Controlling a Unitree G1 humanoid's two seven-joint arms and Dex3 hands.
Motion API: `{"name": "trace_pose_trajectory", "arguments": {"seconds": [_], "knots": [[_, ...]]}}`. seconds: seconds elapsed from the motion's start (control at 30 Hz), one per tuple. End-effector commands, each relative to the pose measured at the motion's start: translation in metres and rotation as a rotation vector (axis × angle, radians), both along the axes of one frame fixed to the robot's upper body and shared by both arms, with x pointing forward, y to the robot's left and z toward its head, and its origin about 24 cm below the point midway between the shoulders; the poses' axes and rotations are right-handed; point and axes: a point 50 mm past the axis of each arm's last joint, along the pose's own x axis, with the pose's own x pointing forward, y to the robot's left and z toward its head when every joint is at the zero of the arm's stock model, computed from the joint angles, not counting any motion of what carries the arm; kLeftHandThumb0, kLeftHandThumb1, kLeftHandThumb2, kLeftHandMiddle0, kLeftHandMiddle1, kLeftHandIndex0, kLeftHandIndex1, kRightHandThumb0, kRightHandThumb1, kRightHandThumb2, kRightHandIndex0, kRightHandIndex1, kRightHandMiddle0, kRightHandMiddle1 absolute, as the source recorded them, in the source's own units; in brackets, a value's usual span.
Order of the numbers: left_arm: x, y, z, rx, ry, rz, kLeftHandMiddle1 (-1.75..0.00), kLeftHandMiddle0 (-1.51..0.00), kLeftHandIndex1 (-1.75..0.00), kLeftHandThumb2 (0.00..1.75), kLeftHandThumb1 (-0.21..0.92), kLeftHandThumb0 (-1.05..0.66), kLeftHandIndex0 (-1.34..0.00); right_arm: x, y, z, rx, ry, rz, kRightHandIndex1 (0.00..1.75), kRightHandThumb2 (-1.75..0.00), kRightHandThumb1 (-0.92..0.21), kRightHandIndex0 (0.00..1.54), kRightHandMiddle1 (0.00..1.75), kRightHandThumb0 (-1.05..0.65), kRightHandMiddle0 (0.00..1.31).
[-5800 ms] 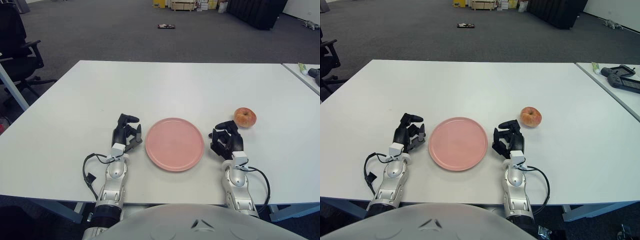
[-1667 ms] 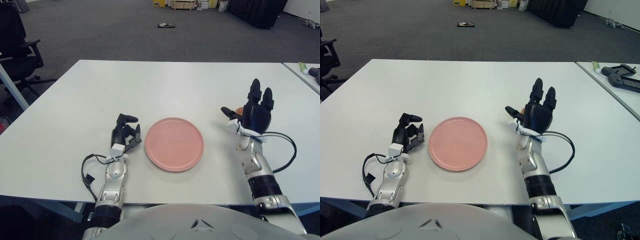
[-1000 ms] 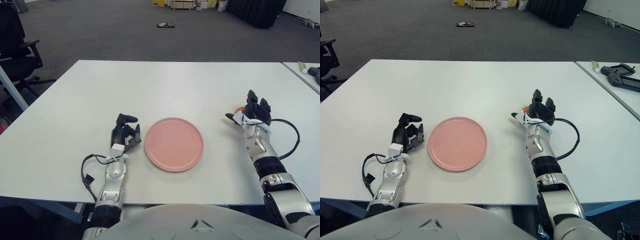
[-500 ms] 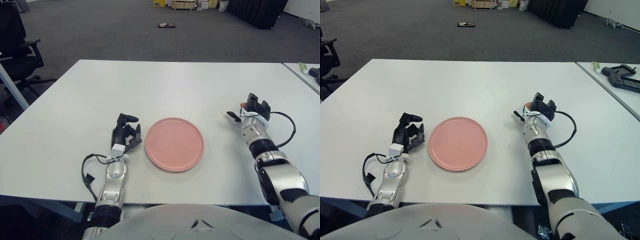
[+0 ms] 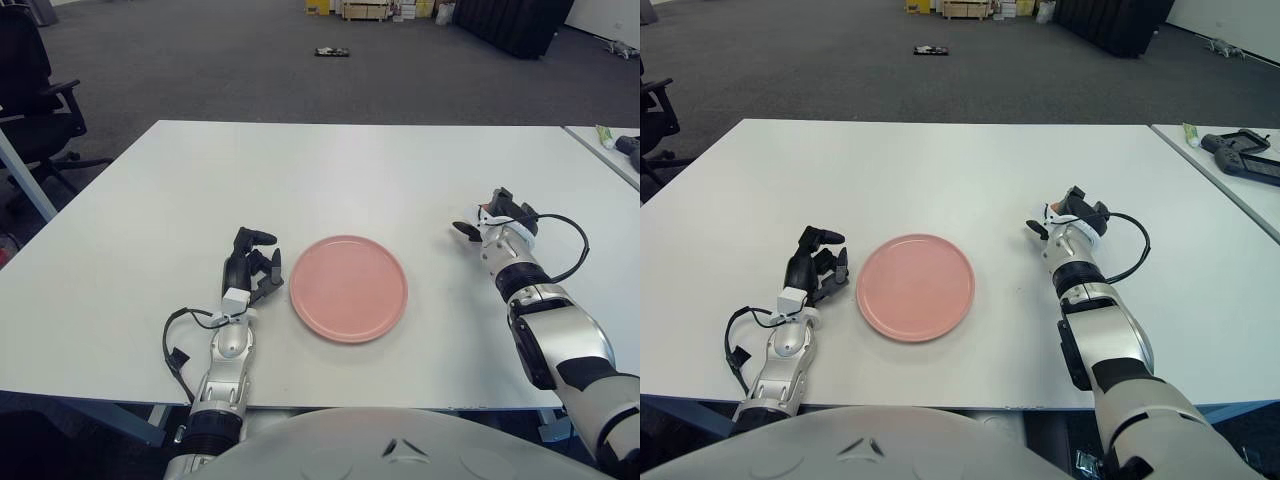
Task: Put the apple into the plate.
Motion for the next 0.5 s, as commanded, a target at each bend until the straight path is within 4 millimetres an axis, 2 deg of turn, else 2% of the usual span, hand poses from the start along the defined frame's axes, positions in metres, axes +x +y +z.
{"name": "trace_pose_trajectory", "arguments": {"seconds": [0.0,0.13,0.2,0.23,0.27,0.33,0.43,0.47], "knots": [[-0.0026,0.0022,-0.0041,0.011,0.027,0.004,-1.75,-0.81,-1.75,0.95,0.61,-0.40,-0.39,-0.0234,0.0051,-0.0342,0.077,0.171,-0.017,0.00,-0.68,-0.68,0.00,0.45,-0.69,0.00],[-0.0026,0.0022,-0.0041,0.015,0.026,0.007,-1.75,-0.81,-1.75,0.95,0.61,-0.40,-0.39,-0.0245,0.0043,-0.0355,0.088,0.167,-0.020,0.03,-0.69,-0.70,0.05,0.58,-0.68,0.00],[-0.0027,0.0022,-0.0041,0.015,0.027,0.007,-1.75,-0.82,-1.75,0.95,0.61,-0.40,-0.39,-0.0259,0.0014,-0.0368,0.089,0.167,-0.022,0.24,-0.68,-0.71,0.04,0.68,-0.68,0.00],[-0.0027,0.0022,-0.0041,0.015,0.027,0.007,-1.75,-0.82,-1.75,0.95,0.61,-0.40,-0.39,-0.0264,0.0003,-0.0372,0.089,0.167,-0.024,0.41,-0.69,-0.72,0.03,0.79,-0.68,0.00],[-0.0027,0.0023,-0.0041,0.015,0.027,0.007,-1.75,-0.82,-1.75,0.95,0.61,-0.40,-0.39,-0.0262,0.0009,-0.0370,0.088,0.162,-0.029,0.48,-0.69,-0.72,0.02,0.82,-0.68,0.00],[-0.0028,0.0023,-0.0041,0.016,0.027,0.007,-1.75,-0.82,-1.75,0.95,0.61,-0.40,-0.39,-0.0259,0.0017,-0.0365,0.085,0.152,-0.038,0.77,-0.72,-0.71,0.01,1.16,-0.68,0.00],[-0.0029,0.0023,-0.0041,0.017,0.024,0.007,-1.75,-0.82,-1.75,0.95,0.61,-0.40,-0.39,-0.0263,0.0016,-0.0361,0.086,0.132,-0.066,1.02,-0.79,-0.68,0.08,1.48,-0.66,0.06],[-0.0029,0.0022,-0.0041,0.018,0.024,0.008,-1.75,-0.82,-1.75,0.95,0.61,-0.40,-0.39,-0.0264,0.0017,-0.0360,0.088,0.127,-0.077,1.05,-0.80,-0.68,0.09,1.51,-0.65,0.07]]}}
